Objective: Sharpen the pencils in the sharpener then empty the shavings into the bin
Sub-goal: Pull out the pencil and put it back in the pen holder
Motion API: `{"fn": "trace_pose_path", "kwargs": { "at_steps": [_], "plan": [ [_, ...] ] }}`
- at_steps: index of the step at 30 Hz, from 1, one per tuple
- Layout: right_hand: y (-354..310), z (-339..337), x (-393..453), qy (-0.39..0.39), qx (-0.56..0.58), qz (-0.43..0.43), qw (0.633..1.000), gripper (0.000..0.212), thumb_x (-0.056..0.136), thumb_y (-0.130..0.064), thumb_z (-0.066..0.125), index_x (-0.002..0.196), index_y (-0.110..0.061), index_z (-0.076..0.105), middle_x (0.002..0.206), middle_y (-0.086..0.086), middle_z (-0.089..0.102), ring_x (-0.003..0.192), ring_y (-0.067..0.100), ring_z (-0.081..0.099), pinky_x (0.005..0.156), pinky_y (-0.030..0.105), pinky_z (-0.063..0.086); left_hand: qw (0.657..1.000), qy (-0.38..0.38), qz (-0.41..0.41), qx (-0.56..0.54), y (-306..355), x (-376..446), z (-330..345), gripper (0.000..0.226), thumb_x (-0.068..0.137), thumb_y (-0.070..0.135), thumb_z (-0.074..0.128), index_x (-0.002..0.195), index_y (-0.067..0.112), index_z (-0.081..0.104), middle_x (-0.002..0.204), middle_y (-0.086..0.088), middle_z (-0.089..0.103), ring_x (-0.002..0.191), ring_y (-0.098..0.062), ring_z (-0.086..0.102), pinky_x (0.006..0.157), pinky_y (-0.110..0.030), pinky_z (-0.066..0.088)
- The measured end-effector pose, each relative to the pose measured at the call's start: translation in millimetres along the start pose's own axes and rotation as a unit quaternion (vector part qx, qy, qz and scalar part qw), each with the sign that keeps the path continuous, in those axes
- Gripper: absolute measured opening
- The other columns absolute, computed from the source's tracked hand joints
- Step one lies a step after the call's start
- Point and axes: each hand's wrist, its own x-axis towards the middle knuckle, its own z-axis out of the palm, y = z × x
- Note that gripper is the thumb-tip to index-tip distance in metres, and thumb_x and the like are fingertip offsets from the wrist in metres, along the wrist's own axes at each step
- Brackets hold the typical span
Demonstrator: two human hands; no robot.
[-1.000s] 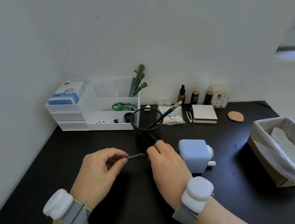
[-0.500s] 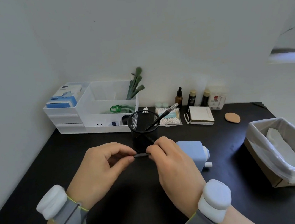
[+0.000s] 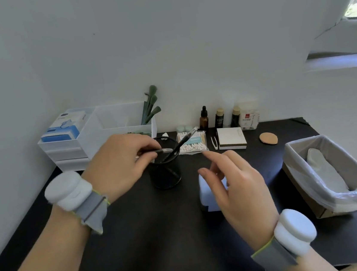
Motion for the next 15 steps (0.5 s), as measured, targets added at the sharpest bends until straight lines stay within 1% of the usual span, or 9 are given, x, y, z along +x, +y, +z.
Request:
{"fn": "trace_pose_path", "kwargs": {
  "at_steps": [2, 5, 7, 11, 13, 15],
  "plan": [
    [12, -6, -4, 0.015, 0.000, 0.014, 1.000, 0.039, 0.095, -0.039, 0.049, 0.119, -0.012, 0.064, 0.081, -0.005, 0.055, 0.074, 0.012, 0.053, 0.066, 0.029, 0.050, 0.999, -0.028, -0.027, 0.031, -5, 14, 0, 0.015, 0.084, 0.021, 0.073, 0.097, 0.029, 0.074, 0.088, 0.014, 0.073, 0.085, -0.008, 0.067, 0.082, -0.032, 0.054],
    [25, -15, -9, 0.024, -0.001, 0.030, 0.999, 0.040, 0.095, -0.039, 0.050, 0.120, -0.011, 0.063, 0.082, -0.007, 0.055, 0.073, 0.010, 0.052, 0.066, 0.025, 0.048, 0.989, -0.115, -0.048, 0.075, -7, 33, 5, 0.013, 0.082, 0.023, 0.075, 0.092, 0.030, 0.072, 0.087, 0.015, 0.073, 0.085, -0.005, 0.067, 0.084, -0.034, 0.055],
    [34, -21, -13, 0.025, -0.002, 0.042, 0.999, 0.040, 0.094, -0.038, 0.052, 0.121, -0.011, 0.063, 0.082, -0.006, 0.055, 0.072, 0.010, 0.052, 0.065, 0.024, 0.048, 0.980, -0.170, -0.044, 0.093, -3, 43, 9, 0.011, 0.082, 0.023, 0.076, 0.091, 0.029, 0.072, 0.087, 0.015, 0.072, 0.084, -0.004, 0.067, 0.084, -0.032, 0.055],
    [50, -26, -18, 0.021, 0.003, 0.072, 0.997, 0.033, 0.095, -0.032, 0.059, 0.120, -0.012, 0.064, 0.082, -0.007, 0.055, 0.068, 0.007, 0.049, 0.062, 0.024, 0.048, 0.963, -0.234, -0.025, 0.128, -2, 57, 15, 0.010, 0.084, 0.026, 0.073, 0.093, 0.028, 0.076, 0.086, 0.016, 0.069, 0.079, -0.002, 0.062, 0.080, -0.024, 0.052],
    [58, -25, -22, 0.010, 0.001, 0.090, 0.996, 0.032, 0.093, -0.031, 0.060, 0.119, -0.013, 0.064, 0.083, -0.008, 0.055, 0.068, 0.005, 0.048, 0.063, 0.023, 0.047, 0.952, -0.266, -0.019, 0.150, 0, 63, 19, 0.010, 0.085, 0.025, 0.071, 0.093, 0.028, 0.077, 0.080, 0.018, 0.066, 0.074, -0.002, 0.059, 0.075, -0.020, 0.047],
    [66, -23, -27, 0.001, 0.006, 0.106, 0.994, 0.032, 0.092, -0.032, 0.059, 0.118, -0.014, 0.065, 0.084, -0.008, 0.055, 0.069, 0.004, 0.049, 0.064, 0.021, 0.046, 0.947, -0.277, -0.019, 0.162, 3, 69, 22, 0.010, 0.084, 0.023, 0.071, 0.091, 0.027, 0.078, 0.069, 0.023, 0.060, 0.074, -0.002, 0.062, 0.075, -0.021, 0.050]
  ]
}}
